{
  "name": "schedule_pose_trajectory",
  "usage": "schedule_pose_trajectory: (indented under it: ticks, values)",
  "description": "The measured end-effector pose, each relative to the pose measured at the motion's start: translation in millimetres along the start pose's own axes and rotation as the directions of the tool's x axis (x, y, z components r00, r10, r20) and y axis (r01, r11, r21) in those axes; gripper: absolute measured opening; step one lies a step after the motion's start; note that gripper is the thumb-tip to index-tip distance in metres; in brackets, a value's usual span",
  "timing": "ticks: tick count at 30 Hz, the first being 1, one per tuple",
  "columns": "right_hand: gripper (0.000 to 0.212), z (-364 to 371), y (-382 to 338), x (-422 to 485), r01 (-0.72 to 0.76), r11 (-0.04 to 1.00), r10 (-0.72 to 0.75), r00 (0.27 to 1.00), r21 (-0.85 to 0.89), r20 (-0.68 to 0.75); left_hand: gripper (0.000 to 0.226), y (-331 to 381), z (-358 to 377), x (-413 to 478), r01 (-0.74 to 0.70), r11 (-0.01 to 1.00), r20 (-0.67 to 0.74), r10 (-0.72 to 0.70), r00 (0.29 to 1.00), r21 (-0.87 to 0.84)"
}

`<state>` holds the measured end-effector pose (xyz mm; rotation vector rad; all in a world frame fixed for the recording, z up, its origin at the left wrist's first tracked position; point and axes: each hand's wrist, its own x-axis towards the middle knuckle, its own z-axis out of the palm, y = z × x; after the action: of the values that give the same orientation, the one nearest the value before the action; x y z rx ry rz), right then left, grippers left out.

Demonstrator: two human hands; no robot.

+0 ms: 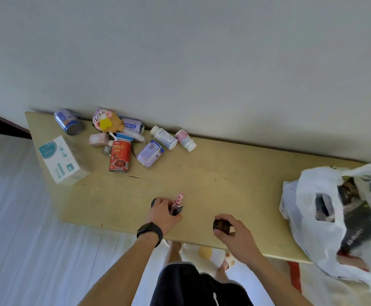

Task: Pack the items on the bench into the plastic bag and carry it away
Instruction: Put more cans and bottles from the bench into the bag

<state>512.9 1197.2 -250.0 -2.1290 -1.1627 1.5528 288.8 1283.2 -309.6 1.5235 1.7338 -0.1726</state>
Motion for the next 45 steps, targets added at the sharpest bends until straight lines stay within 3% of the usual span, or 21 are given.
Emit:
schedule_pose_trajectory:
  ticks: [3,8,12,14,16,19,21,23,24,26,28,29,32,36,37,38,39,40,41,42,45]
  values:
    - [0.036,-38,1,-48,0.01,0.981,0.003,0.998,0.196,-0.064,0.024,28,-2,-20,-0.065,0.991,0.009,0.066,0.998,-0.119]
    - [0.041,-109,0,-129,0.133,0.89,-0.034,0.973,0.436,-0.227,0.026,84,-4,-60,-0.123,0.939,-0.014,0.125,0.992,-0.322]
    - [0.043,-172,21,-173,0.237,0.828,0.024,0.89,0.508,-0.455,0.016,141,-2,-84,-0.195,0.892,-0.038,0.197,0.98,-0.407]
    - [0.038,-201,48,-171,0.202,0.876,0.101,0.811,0.439,-0.576,0.017,166,-2,-94,-0.229,0.87,-0.042,0.235,0.971,-0.437]
    - [0.038,-226,85,-154,-0.018,0.978,0.144,0.773,0.206,-0.617,0.022,191,-3,-107,-0.266,0.836,-0.044,0.28,0.959,-0.48]
    - [0.049,-251,127,-124,-0.282,0.932,0.15,0.873,-0.23,-0.463,0.022,231,-9,-133,-0.351,0.794,-0.025,0.391,0.92,-0.496]
    - [0.048,-256,139,-110,-0.284,0.9,0.157,0.919,-0.33,-0.361,0.02,256,-16,-153,-0.4,0.765,0.005,0.467,0.884,-0.505]
    - [0.048,-256,146,-102,-0.258,0.903,0.131,0.927,-0.343,-0.352,0.016,279,-23,-170,-0.434,0.746,0.042,0.524,0.851,-0.505]
    - [0.047,-255,148,-101,-0.235,0.925,0.116,0.923,-0.298,-0.368,0.014,290,-25,-178,-0.447,0.741,0.068,0.548,0.833,-0.502]
    - [0.042,-254,142,-105,-0.098,0.995,0.094,0.912,0.01,-0.398,0.015,312,-28,-192,-0.434,0.731,0.141,0.578,0.804,-0.527]
    - [0.032,-252,127,-116,0.091,0.906,0.075,0.926,0.412,-0.369,0.016,334,-26,-201,-0.406,0.719,0.217,0.604,0.767,-0.565]
    - [0.028,-251,119,-121,0.146,0.834,0.049,0.941,0.532,-0.336,0.015,347,-23,-204,-0.403,0.713,0.244,0.619,0.747,-0.574]
    - [0.026,-249,109,-130,0.212,0.698,-0.057,0.969,0.684,-0.242,0.012,391,-12,-205,-0.394,0.697,0.32,0.659,0.681,-0.598]
    - [0.029,-253,114,-131,0.24,0.626,-0.101,0.968,0.742,-0.228,0.014,439,10,-198,-0.324,0.709,0.407,0.652,0.64,-0.626]
    - [0.027,-251,117,-130,0.275,0.64,-0.053,0.947,0.717,-0.316,0.014,445,18,-193,-0.336,0.722,0.411,0.644,0.645,-0.605]
    - [0.027,-249,125,-128,0.286,0.738,0.047,0.882,0.612,-0.468,0.014,450,27,-187,-0.364,0.74,0.409,0.634,0.656,-0.565]
    - [0.032,-248,136,-124,0.204,0.881,0.145,0.742,0.427,-0.654,0.015,453,37,-179,-0.392,0.761,0.41,0.622,0.667,-0.517]
    - [0.042,-246,147,-122,0.021,0.971,0.182,0.583,0.238,-0.792,0.016,454,47,-171,-0.412,0.785,0.415,0.602,0.682,-0.463]
    - [0.052,-243,160,-122,-0.143,0.978,0.203,0.474,0.153,-0.857,0.016,453,59,-164,-0.414,0.811,0.425,0.574,0.7,-0.413]
    - [0.061,-241,174,-123,-0.235,0.957,0.265,0.454,0.173,-0.85,0.016,452,70,-158,-0.41,0.833,0.438,0.546,0.714,-0.371]
    - [0.067,-241,209,-127,-0.261,0.89,0.452,0.616,0.374,-0.645,0.026,444,103,-148,-0.445,0.862,0.466,0.506,0.726,-0.242]
